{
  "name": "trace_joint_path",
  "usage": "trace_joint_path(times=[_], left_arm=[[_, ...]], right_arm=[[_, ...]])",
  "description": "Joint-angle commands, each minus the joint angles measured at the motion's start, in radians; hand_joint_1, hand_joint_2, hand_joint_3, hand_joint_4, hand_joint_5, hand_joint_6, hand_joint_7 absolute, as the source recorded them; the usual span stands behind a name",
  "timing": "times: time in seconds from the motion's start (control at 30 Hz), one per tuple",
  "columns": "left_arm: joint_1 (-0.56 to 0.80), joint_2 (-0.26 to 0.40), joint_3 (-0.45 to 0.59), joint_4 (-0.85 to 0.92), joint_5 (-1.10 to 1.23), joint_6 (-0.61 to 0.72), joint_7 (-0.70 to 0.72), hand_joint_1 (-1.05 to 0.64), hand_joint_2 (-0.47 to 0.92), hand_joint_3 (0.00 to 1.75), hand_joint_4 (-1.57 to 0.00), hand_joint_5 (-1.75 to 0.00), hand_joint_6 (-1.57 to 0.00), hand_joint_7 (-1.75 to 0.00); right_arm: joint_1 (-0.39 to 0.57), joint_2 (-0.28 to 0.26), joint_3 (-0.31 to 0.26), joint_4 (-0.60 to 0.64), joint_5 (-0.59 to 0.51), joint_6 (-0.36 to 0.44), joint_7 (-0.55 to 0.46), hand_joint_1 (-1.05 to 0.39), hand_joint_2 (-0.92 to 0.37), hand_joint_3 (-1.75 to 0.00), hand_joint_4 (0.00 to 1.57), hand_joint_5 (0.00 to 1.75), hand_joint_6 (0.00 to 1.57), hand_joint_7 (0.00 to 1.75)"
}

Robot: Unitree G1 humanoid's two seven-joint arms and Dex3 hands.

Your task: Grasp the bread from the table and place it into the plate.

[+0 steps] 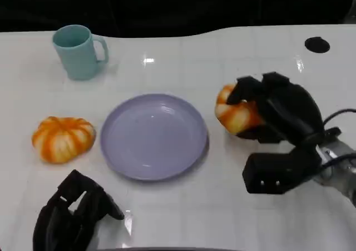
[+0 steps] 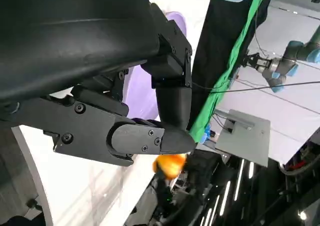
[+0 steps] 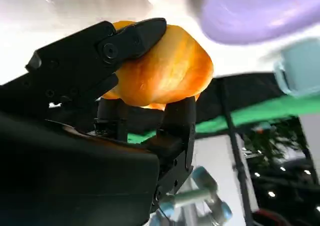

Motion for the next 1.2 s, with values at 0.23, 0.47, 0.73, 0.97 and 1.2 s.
trace_joint_path(times=[0.23, 0.47, 0.73, 0.97, 1.2], left_arm=[[0.002, 0.006, -0.003, -0.006, 0.010, -0.007, 0.016, -0.57, 0.92, 0.22, -0.62, -1.75, -0.50, -1.52], [0.007, 0.001, -0.003, -0.012, 0.010, -0.009, 0.018, -0.56, 0.92, 0.23, -0.62, -1.75, -0.50, -1.52], [0.012, -0.004, -0.005, -0.011, 0.012, -0.023, 0.011, -0.56, 0.92, 0.24, -0.63, -1.75, -0.50, -1.51], [0.012, -0.005, -0.006, -0.013, 0.011, -0.019, 0.014, -0.56, 0.92, 0.24, -0.63, -1.75, -0.51, -1.52], [0.014, -0.007, -0.007, -0.015, 0.013, -0.024, 0.016, -0.55, 0.92, 0.25, -0.62, -1.75, -0.51, -1.50]], right_arm=[[-0.078, 0.110, 0.009, -0.061, -0.009, -0.026, 0.056, -0.22, -0.66, -0.92, 0.80, 1.75, 0.60, 1.75], [-0.129, 0.197, 0.040, -0.028, -0.024, 0.017, 0.074, -0.22, -0.61, -0.96, 0.81, 1.75, 0.61, 1.75], [-0.166, 0.291, 0.079, 0.041, -0.053, 0.124, 0.089, -0.22, -0.62, -0.95, 0.85, 1.75, 0.62, 1.75], [-0.163, 0.320, 0.083, 0.058, -0.045, 0.165, 0.111, -0.18, -0.59, -0.97, 0.86, 1.75, 0.61, 1.75], [-0.156, 0.334, 0.092, 0.071, -0.051, 0.201, 0.111, -0.23, -0.78, -0.46, 0.78, 1.50, 0.72, 1.08]])
